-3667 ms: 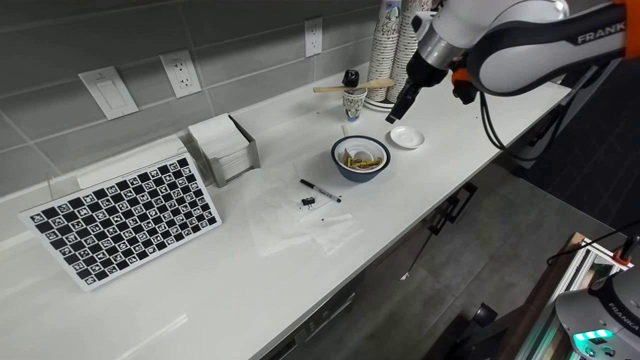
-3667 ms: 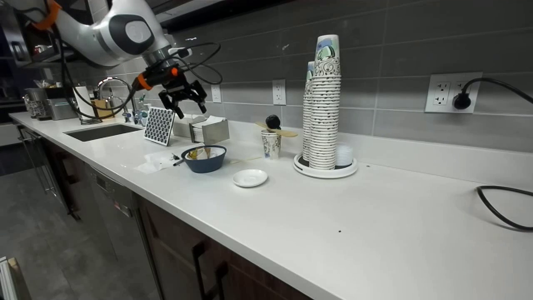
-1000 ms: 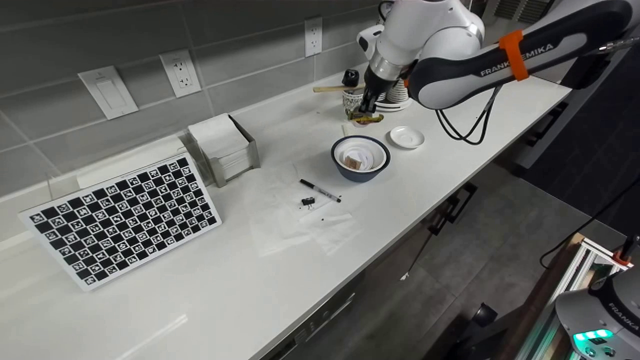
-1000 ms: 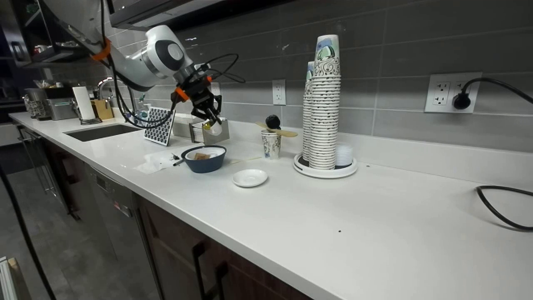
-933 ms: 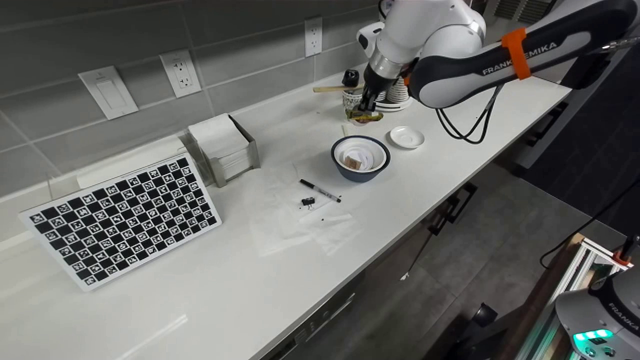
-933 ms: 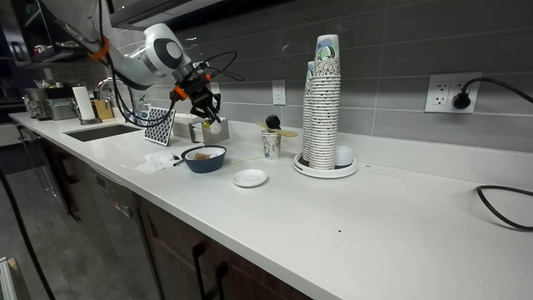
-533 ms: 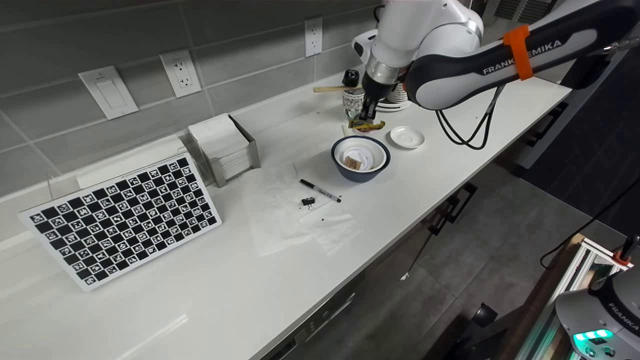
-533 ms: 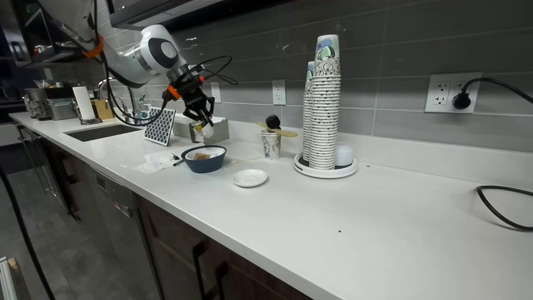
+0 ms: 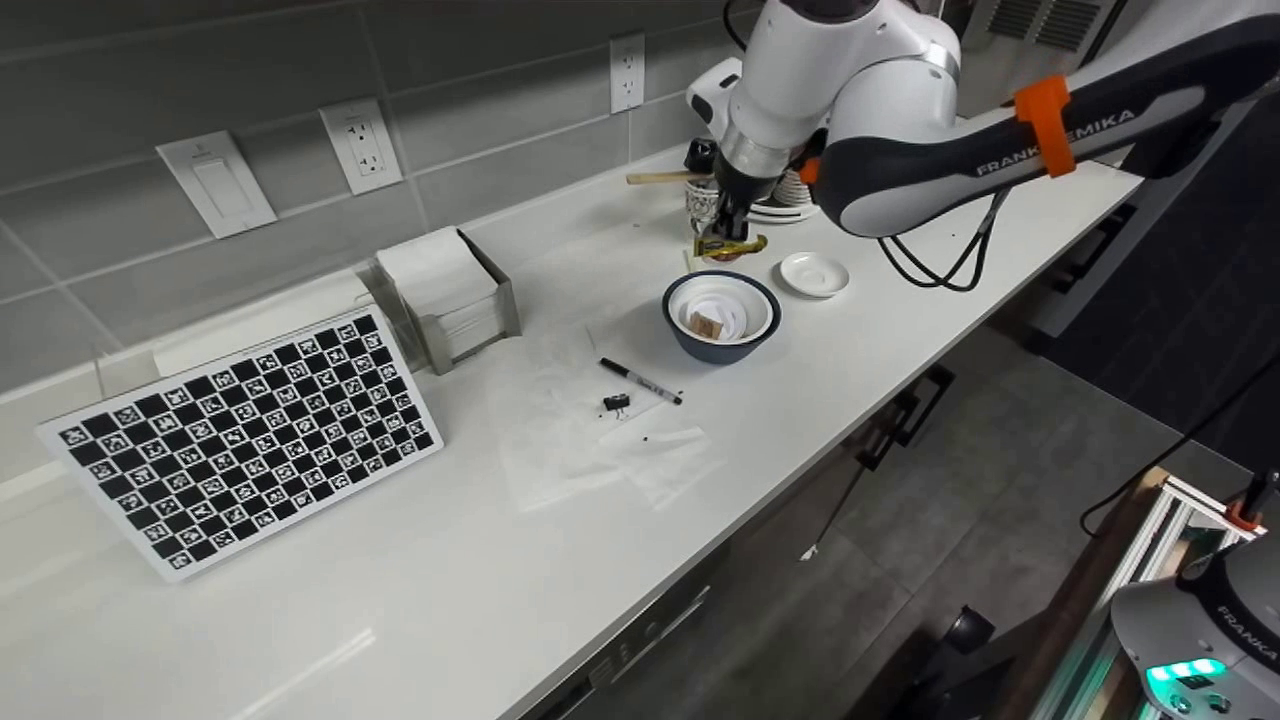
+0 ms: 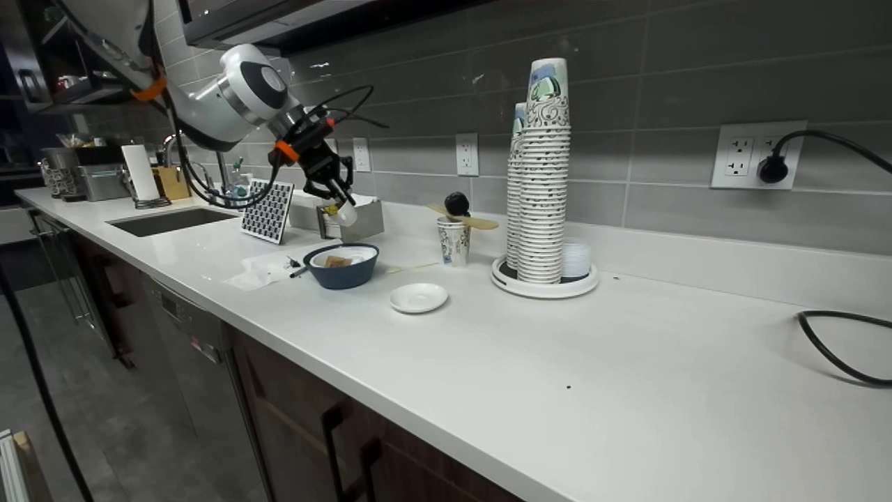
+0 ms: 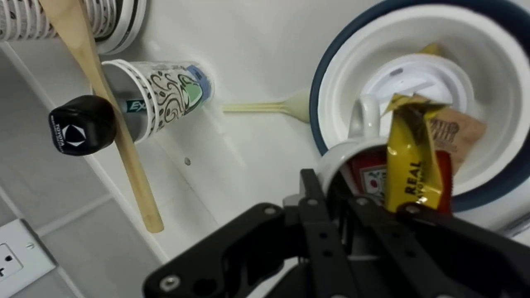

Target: Move the brown substance from the bowl to the cup

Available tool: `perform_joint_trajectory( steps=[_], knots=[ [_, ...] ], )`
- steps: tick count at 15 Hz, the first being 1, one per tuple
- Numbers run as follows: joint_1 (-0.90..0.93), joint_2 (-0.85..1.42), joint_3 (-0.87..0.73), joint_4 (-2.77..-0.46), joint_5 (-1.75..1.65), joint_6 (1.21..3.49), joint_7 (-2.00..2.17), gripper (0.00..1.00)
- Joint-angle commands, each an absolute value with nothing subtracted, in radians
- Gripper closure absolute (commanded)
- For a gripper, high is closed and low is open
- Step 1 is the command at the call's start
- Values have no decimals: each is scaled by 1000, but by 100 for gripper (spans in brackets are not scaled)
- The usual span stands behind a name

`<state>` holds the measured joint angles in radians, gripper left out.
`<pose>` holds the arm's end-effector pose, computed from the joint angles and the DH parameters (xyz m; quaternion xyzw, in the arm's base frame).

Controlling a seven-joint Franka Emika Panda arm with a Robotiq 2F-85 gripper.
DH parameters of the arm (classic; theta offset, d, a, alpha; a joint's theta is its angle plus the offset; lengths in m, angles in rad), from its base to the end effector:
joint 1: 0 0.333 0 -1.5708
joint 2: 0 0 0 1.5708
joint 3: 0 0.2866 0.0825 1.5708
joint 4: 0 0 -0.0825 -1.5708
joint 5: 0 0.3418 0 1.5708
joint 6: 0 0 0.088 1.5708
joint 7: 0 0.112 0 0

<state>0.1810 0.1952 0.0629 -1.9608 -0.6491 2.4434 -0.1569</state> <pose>0.5674 0.1368 0.3966 0.8788 0.3938 0.1470 0.2261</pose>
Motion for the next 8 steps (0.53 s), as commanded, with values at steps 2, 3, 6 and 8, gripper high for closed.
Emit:
perform_joint_trajectory(
  steps=[2,3,6,8],
  knots=[
    [239,216,96,-1896,-784,2157,-145,98],
    [251,231,108,-1869,-807,2087,-152,98],
    [282,302,137,-1770,-879,1894,-179,98],
    [303,358,150,-1697,-930,1772,-199,98]
  ],
)
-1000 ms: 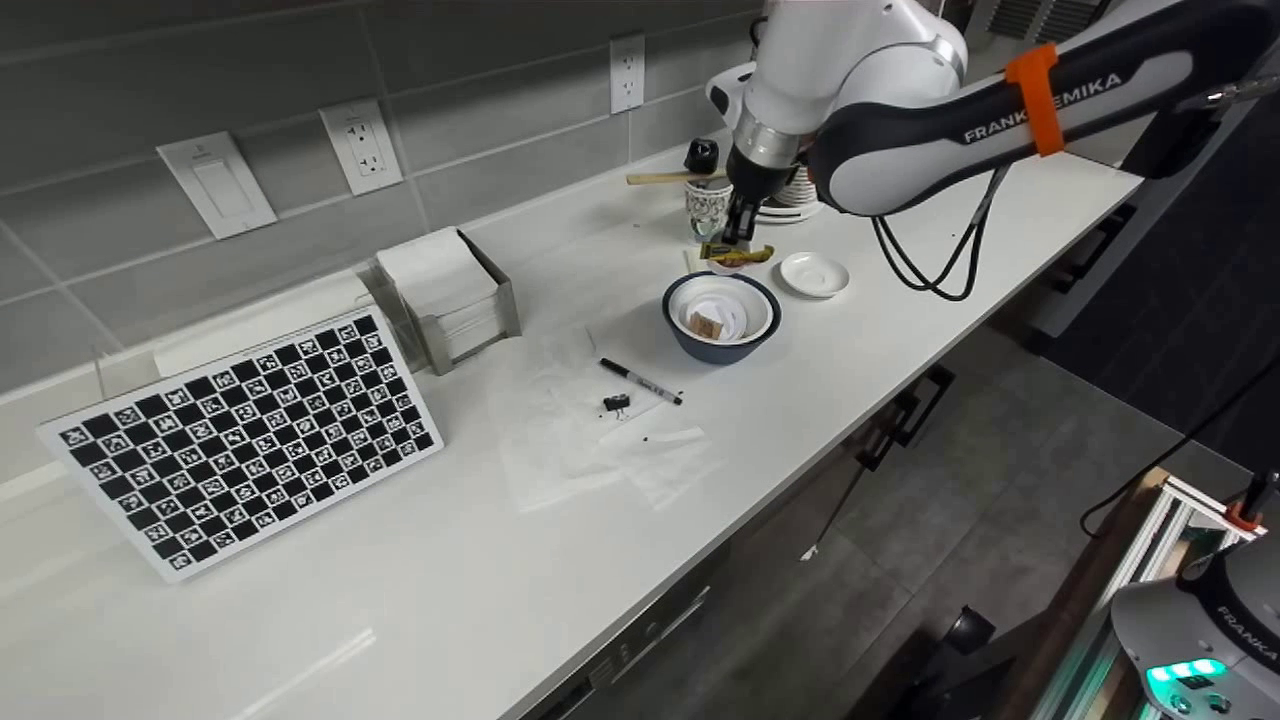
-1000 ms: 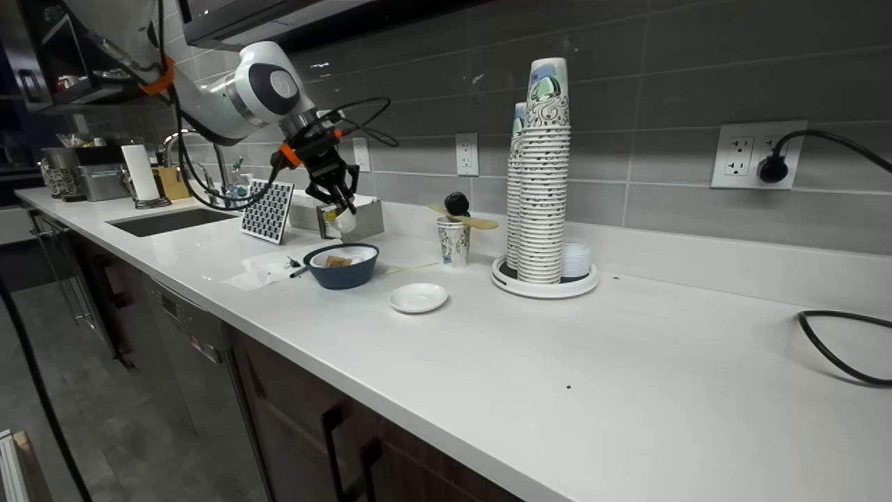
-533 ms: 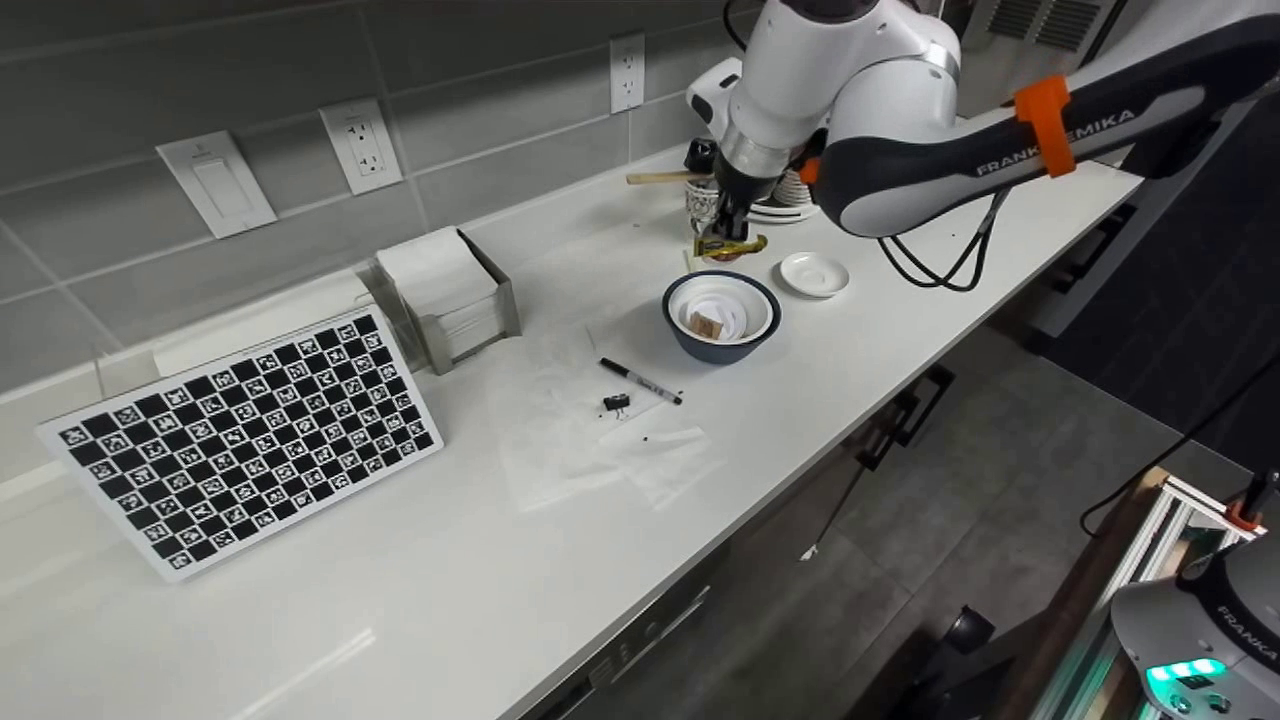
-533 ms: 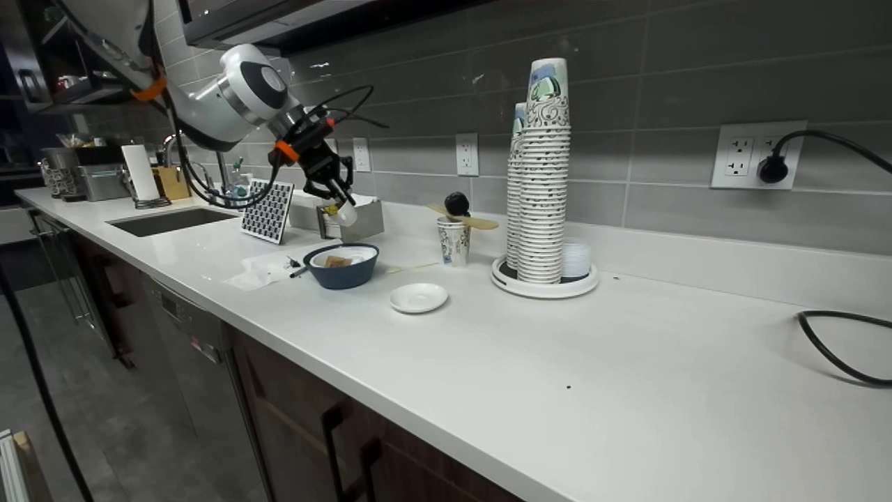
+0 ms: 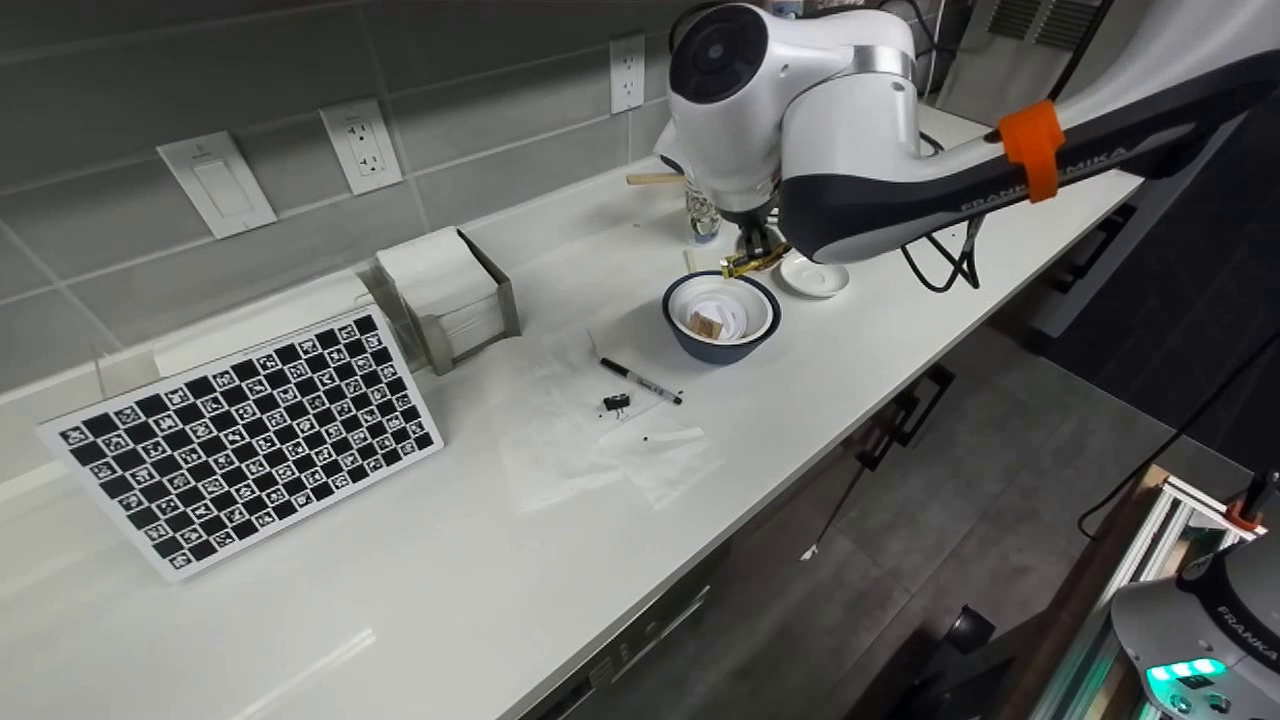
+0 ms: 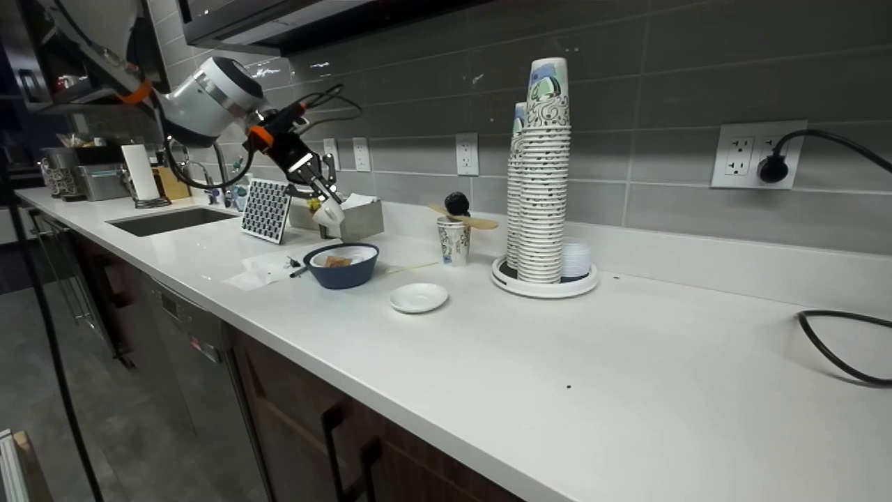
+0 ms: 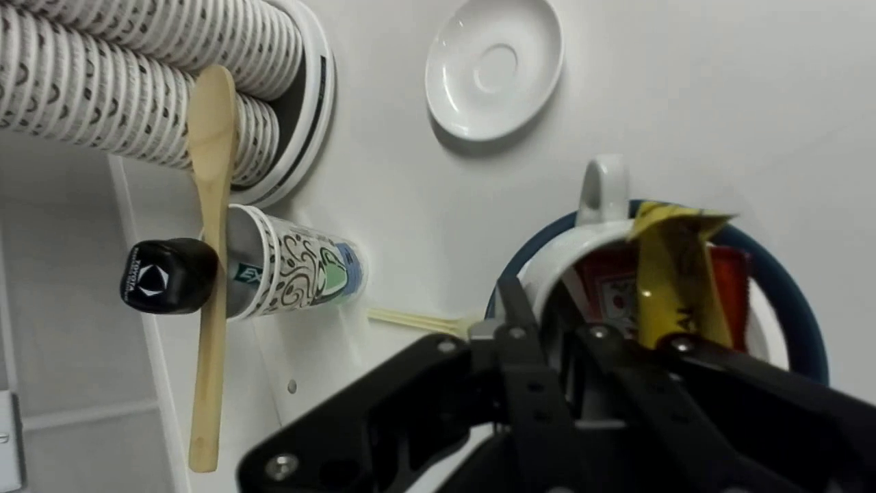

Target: Move the brown substance from the bowl to the cup

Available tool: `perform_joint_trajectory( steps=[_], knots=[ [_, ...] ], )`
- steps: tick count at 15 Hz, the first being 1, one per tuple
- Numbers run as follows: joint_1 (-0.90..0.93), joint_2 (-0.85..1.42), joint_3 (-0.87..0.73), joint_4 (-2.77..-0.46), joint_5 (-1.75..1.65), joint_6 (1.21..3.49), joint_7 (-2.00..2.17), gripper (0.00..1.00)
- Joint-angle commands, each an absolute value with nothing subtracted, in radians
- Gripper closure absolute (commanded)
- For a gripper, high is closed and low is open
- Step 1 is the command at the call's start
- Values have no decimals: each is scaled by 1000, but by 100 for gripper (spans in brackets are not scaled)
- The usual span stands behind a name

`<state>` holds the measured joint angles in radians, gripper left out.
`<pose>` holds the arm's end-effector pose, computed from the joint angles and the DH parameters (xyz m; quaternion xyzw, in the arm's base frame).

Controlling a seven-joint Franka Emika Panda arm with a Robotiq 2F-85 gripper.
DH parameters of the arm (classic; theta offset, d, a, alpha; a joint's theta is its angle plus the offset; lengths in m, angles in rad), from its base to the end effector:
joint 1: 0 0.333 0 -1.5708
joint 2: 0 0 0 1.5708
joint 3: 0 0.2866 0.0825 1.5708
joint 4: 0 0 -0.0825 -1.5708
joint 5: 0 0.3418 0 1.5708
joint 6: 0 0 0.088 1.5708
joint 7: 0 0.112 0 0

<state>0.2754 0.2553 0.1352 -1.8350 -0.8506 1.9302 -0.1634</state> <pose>0.5475 0.1730 0.3880 0.8279 0.4261 -0.0250 0.3638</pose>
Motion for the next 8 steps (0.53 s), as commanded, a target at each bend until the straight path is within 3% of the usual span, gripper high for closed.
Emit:
perform_joint_trajectory(
  steps=[1,8],
  knots=[
    [315,397,153,-1658,-961,1722,-206,98],
    [384,624,139,-1421,-1184,1447,-350,98]
  ],
)
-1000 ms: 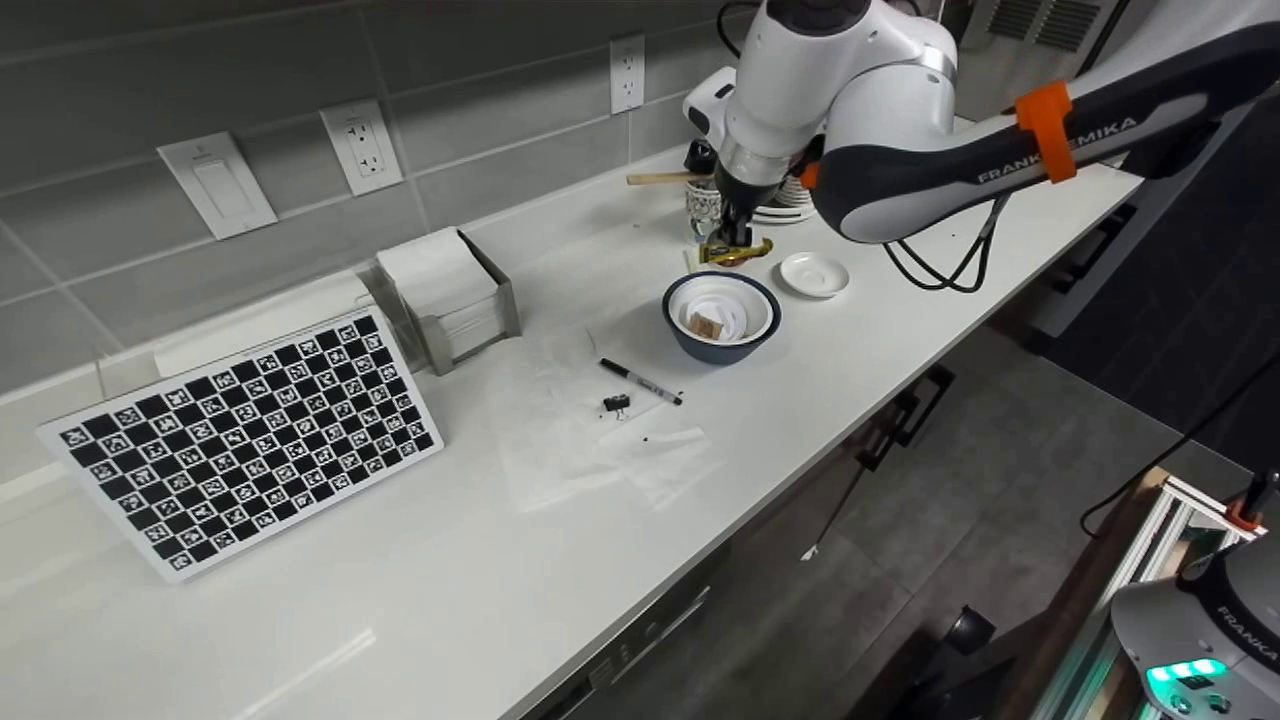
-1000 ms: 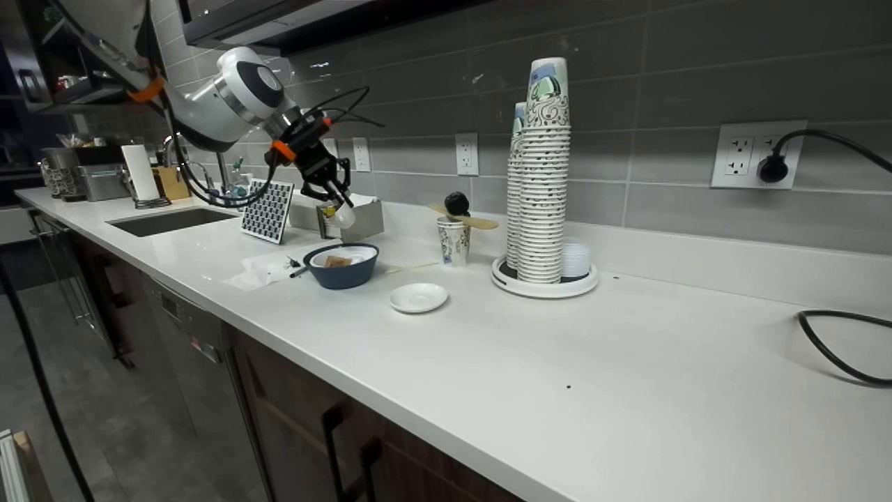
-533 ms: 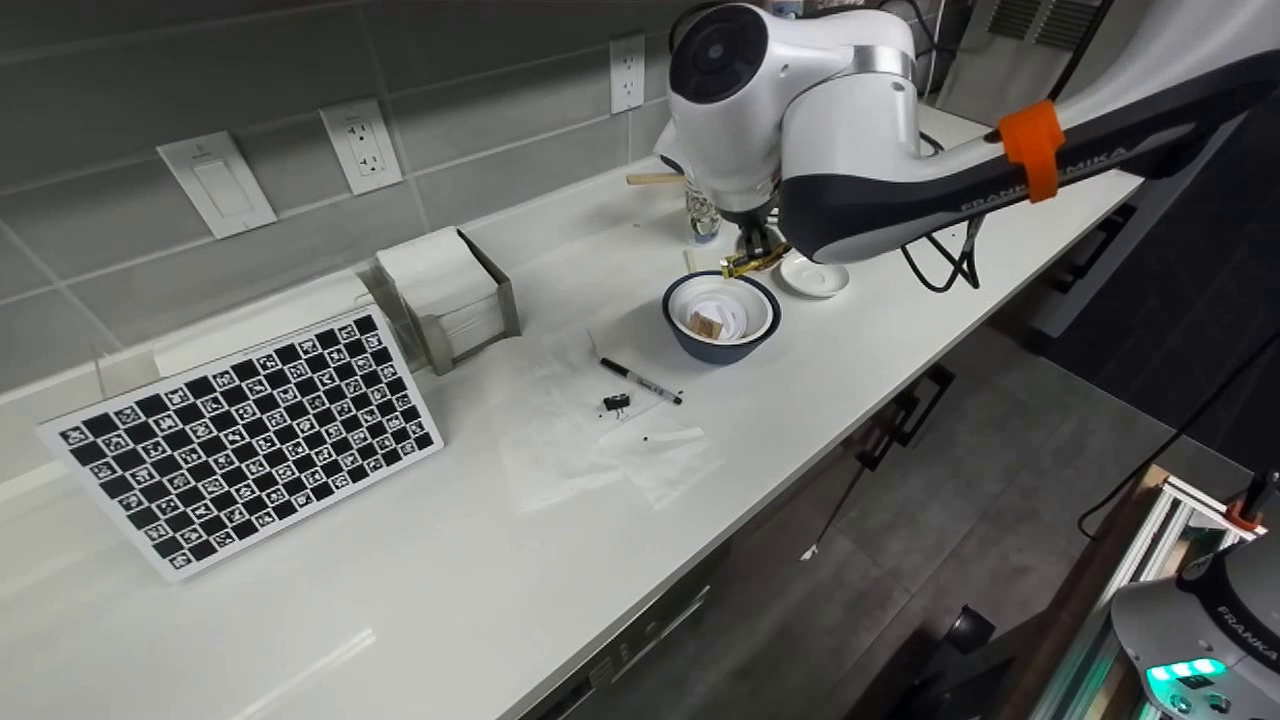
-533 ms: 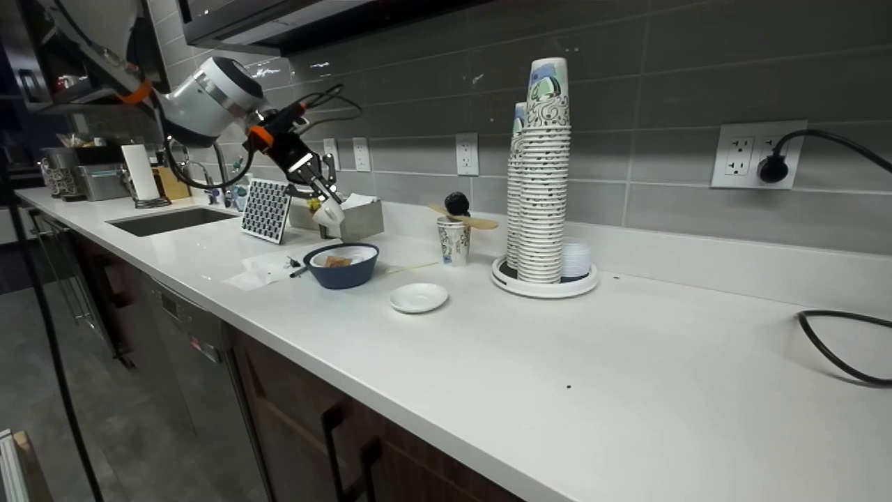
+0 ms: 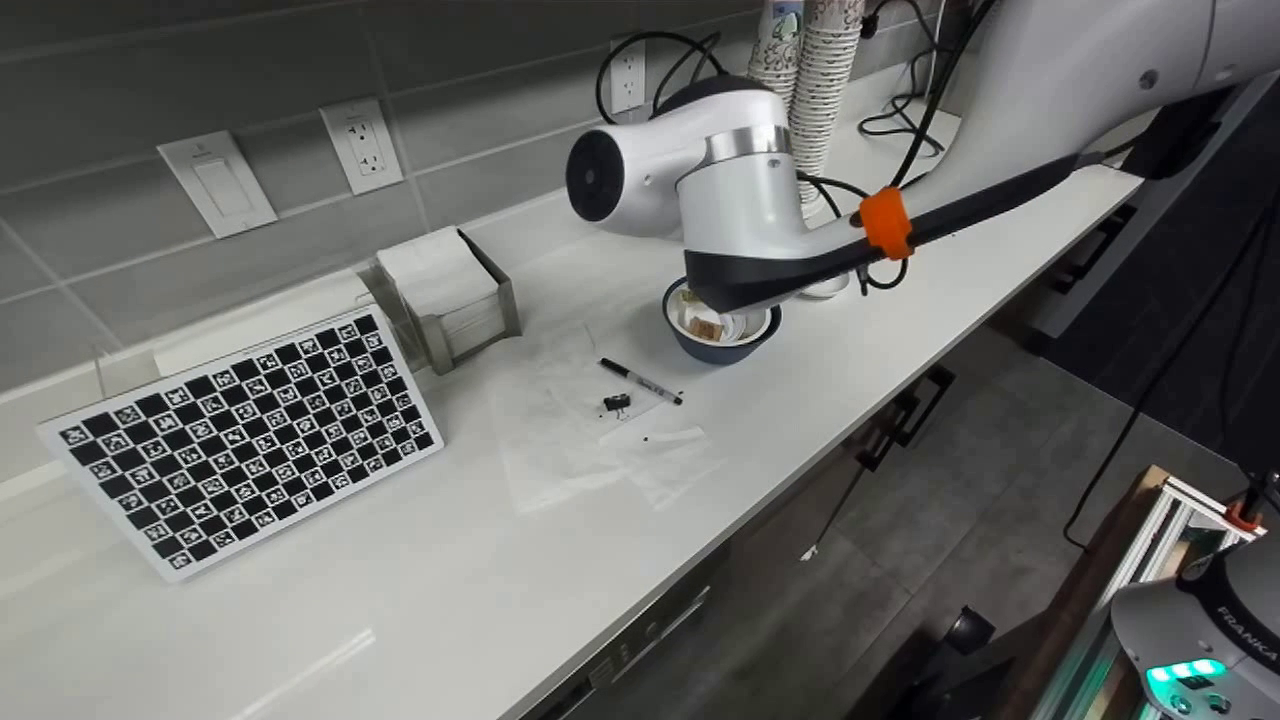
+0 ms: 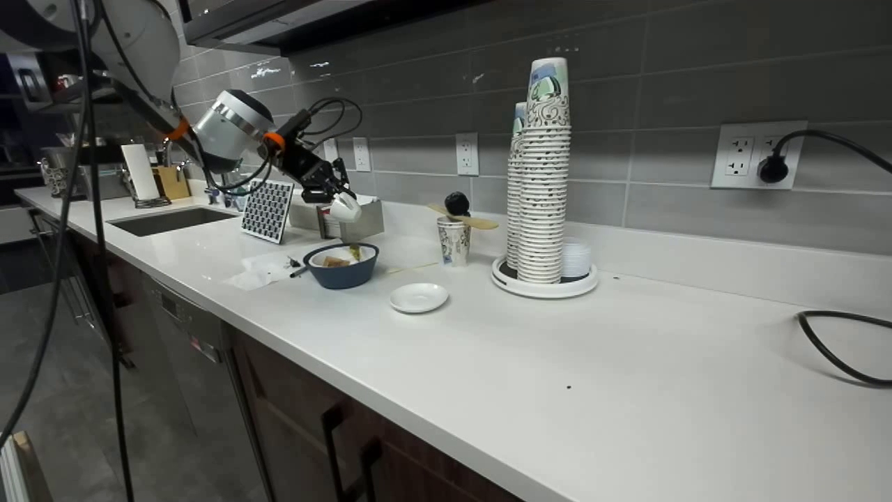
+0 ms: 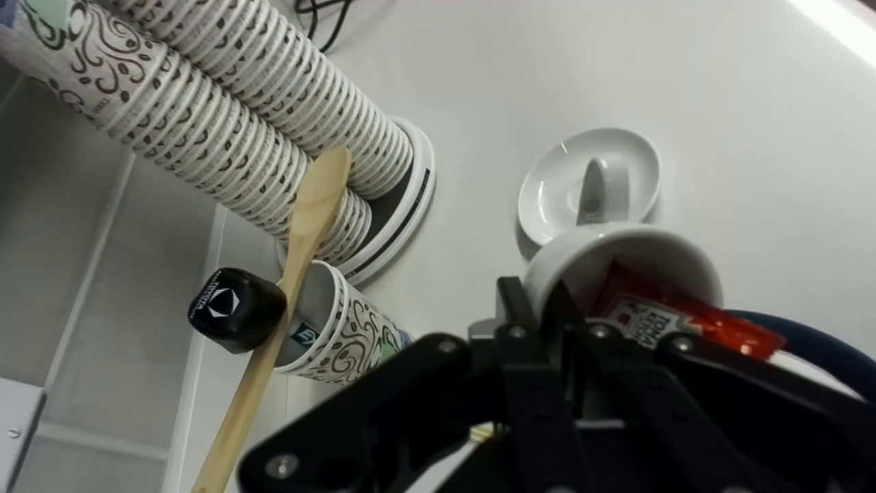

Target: Move the brown substance from the bowl to the cup

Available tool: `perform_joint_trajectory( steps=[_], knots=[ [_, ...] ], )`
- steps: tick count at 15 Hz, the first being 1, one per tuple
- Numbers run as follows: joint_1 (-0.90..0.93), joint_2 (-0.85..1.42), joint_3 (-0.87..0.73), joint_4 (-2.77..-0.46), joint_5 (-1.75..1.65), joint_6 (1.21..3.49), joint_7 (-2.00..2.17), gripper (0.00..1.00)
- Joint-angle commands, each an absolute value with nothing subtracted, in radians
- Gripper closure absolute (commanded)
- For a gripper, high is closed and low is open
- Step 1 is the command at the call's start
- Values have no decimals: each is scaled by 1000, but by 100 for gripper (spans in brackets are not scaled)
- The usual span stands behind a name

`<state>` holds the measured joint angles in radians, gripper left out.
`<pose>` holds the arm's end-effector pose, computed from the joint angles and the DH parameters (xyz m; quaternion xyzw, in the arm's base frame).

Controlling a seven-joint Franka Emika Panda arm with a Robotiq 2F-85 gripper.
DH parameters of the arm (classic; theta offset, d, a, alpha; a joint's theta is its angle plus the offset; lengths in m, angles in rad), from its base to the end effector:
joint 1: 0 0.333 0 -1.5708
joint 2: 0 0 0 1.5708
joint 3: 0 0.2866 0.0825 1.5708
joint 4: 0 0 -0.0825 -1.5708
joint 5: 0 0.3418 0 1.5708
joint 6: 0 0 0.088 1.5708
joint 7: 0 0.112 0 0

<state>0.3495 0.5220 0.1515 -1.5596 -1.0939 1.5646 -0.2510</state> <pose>0.5823 0.1891 0.3528 0.7398 0.4299 -0.1557 0.4936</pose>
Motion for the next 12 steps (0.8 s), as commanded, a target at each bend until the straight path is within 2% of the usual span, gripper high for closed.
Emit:
perform_joint_trajectory(
  steps=[1,4,12],
  knots=[
    [384,637,137,-1403,-1204,1413,-395,98],
    [317,608,181,-1372,-1097,1432,-497,98],
    [82,410,184,-1535,-727,1664,-579,98]
  ],
)
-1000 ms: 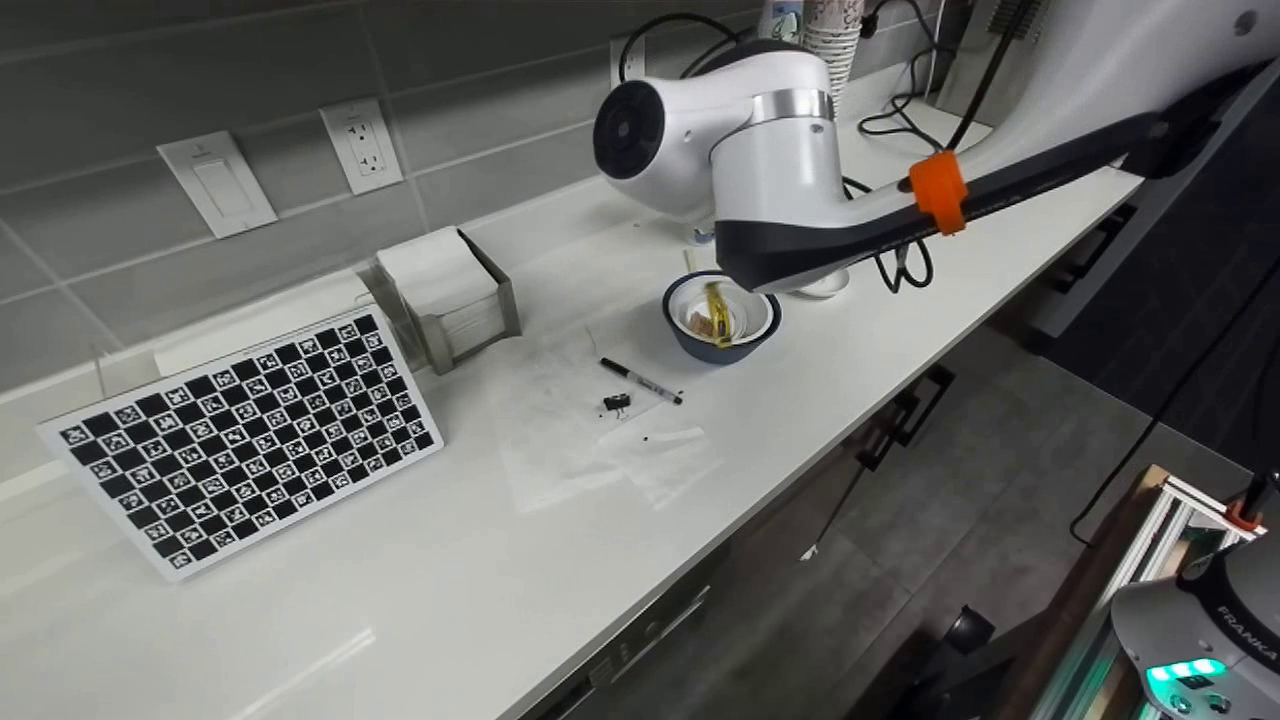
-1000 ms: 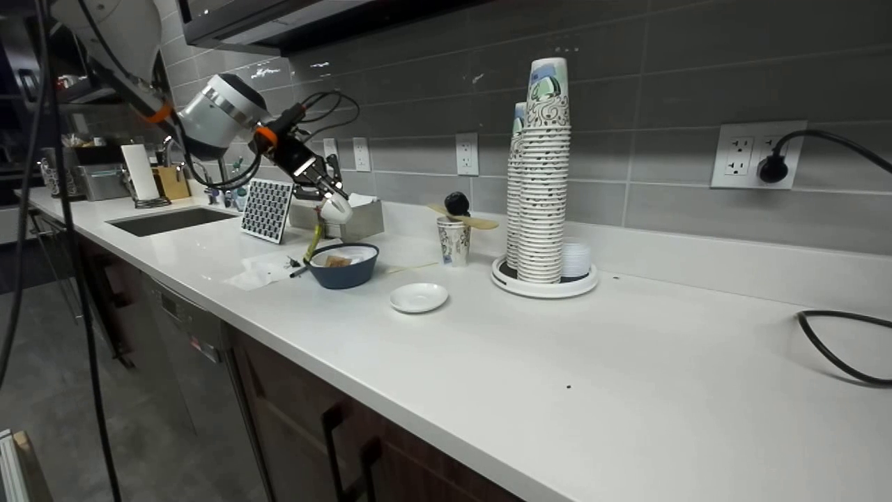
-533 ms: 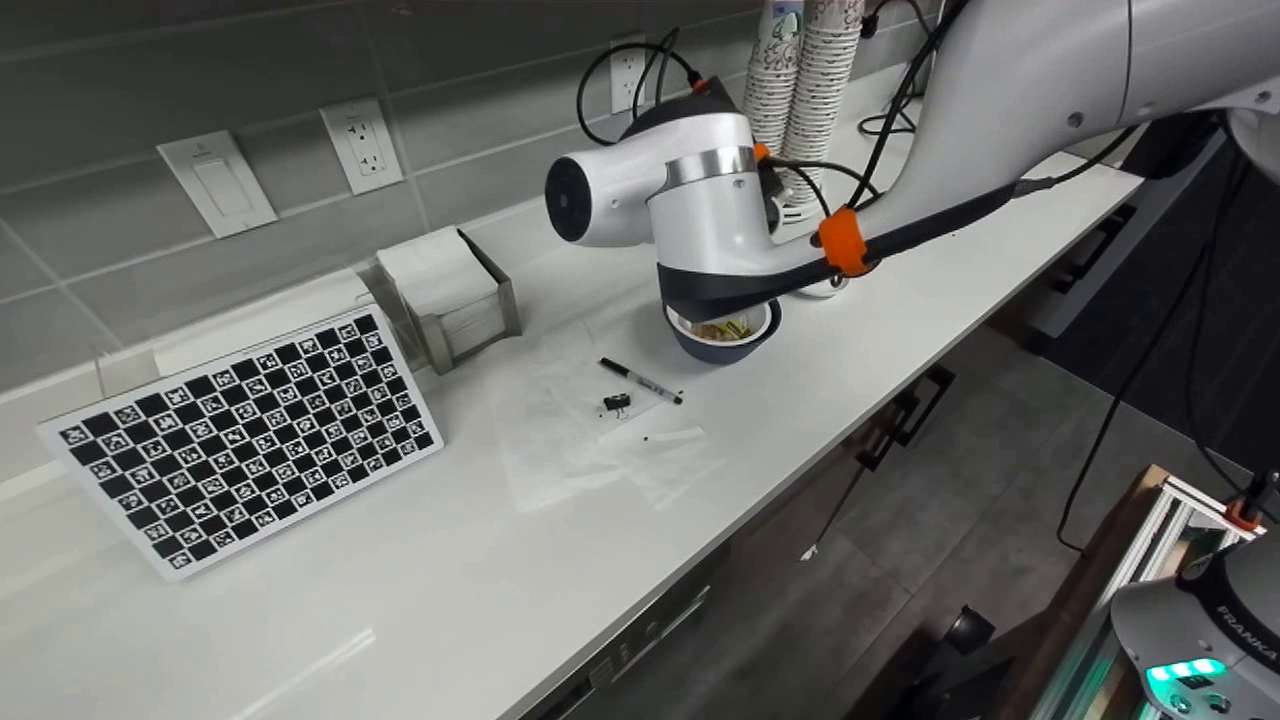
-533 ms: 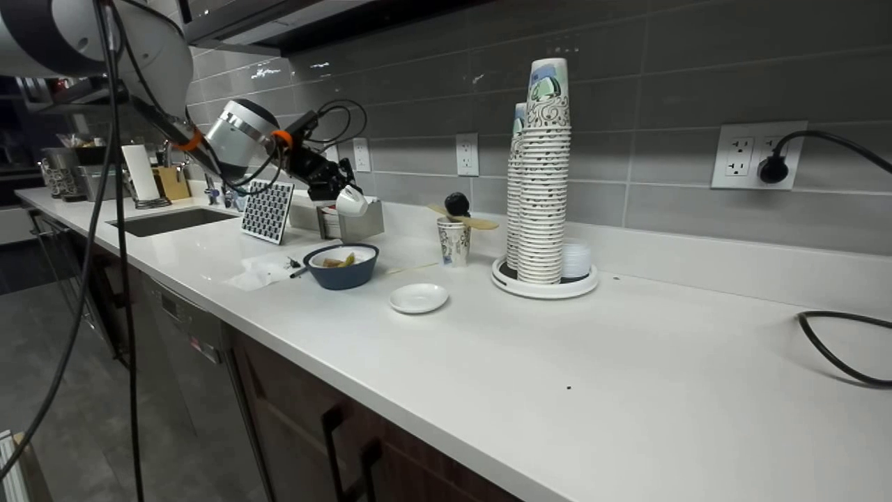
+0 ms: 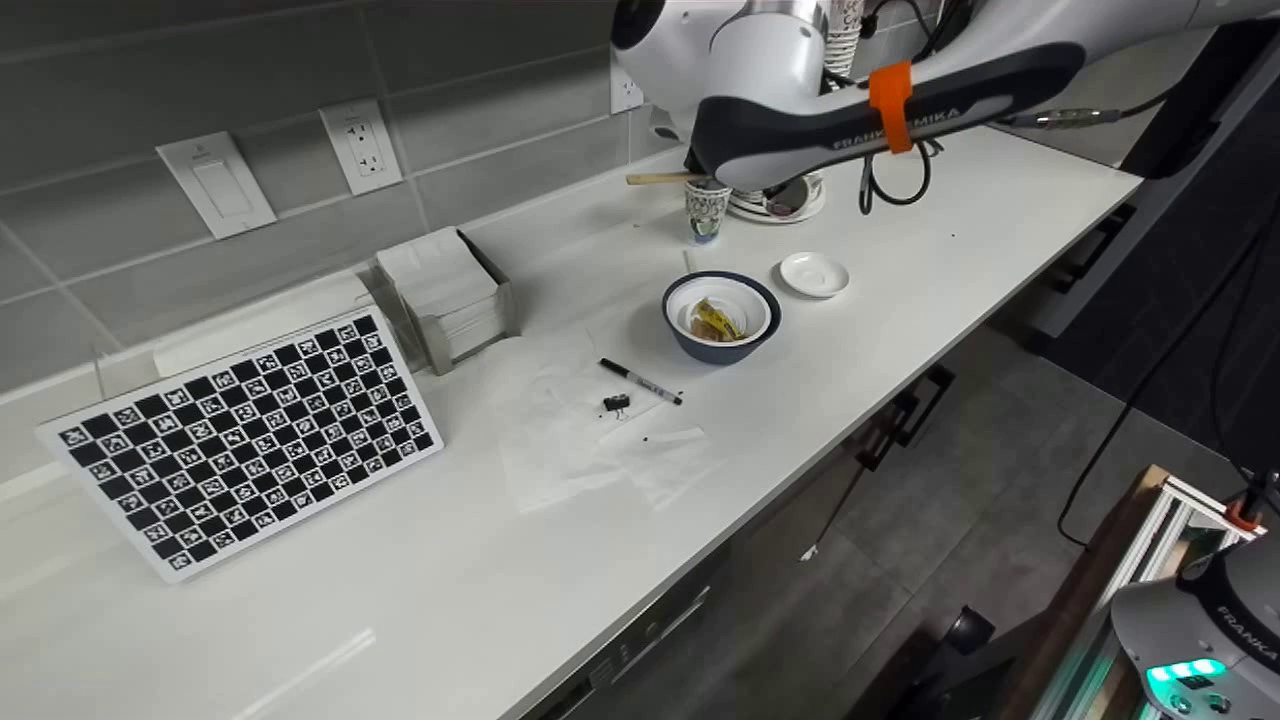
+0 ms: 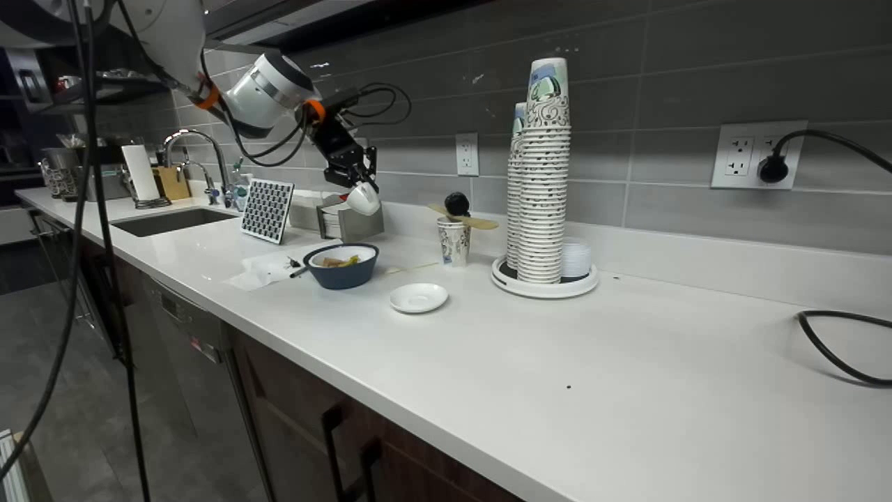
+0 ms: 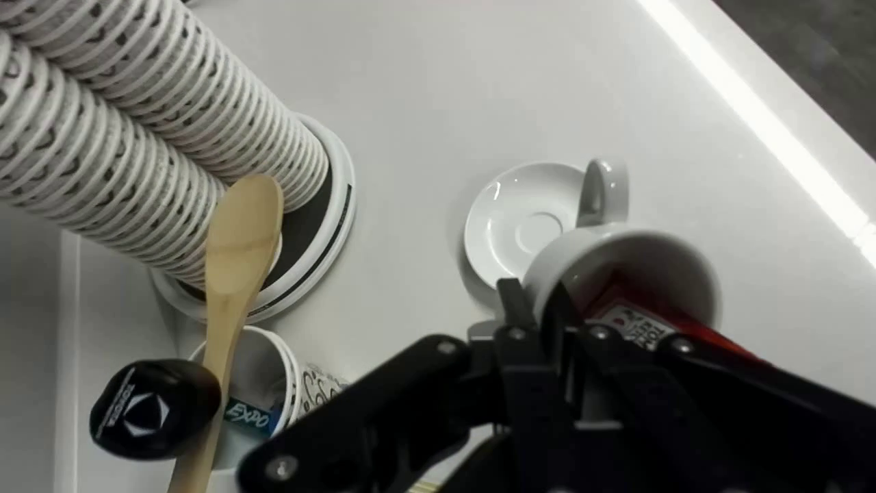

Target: Move the brown substance from the bowl to the cup

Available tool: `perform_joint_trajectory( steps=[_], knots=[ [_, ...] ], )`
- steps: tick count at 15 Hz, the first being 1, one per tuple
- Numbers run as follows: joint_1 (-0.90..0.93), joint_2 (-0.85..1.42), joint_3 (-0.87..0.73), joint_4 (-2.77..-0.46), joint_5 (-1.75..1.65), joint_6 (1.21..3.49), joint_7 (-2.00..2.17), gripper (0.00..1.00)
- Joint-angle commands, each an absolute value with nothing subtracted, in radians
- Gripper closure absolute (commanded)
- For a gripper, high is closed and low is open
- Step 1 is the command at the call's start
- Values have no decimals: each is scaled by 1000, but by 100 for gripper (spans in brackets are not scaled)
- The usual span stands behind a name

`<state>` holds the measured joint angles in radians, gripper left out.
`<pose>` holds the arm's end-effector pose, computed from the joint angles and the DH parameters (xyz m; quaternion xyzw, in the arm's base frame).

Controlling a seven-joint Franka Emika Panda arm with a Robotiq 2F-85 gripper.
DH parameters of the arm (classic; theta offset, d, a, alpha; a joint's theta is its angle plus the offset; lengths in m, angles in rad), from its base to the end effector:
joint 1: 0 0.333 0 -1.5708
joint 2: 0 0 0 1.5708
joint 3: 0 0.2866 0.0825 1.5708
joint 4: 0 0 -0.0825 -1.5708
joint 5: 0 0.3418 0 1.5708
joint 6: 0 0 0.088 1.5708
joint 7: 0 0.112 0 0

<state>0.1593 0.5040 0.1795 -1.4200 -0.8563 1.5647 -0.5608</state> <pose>0.6136 0.1053 0.4005 0.7932 0.4575 -0.2002 0.3484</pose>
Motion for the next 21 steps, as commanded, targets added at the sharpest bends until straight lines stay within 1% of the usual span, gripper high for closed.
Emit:
perform_joint_trajectory(
  steps=[1,3,4,6,7,9,12,15,18,21],
  knots=[
    [57,395,180,-1559,-671,1696,-583,98],
    [19,365,173,-1634,-556,1763,-571,98],
    [69,430,144,-1526,-631,1701,-580,91],
    [46,411,140,-1577,-581,1739,-580,91],
    [45,406,140,-1588,-575,1744,-579,98],
    [23,446,128,-1562,-541,1747,-618,98],
    [-51,500,103,-1554,-419,1817,-721,98],
    [-139,513,88,-1572,-282,1937,-848,98],
    [-210,521,82,-1572,-144,1990,-946,98],
    [-235,518,72,-1577,-74,2006,-1009,98]
  ],
)
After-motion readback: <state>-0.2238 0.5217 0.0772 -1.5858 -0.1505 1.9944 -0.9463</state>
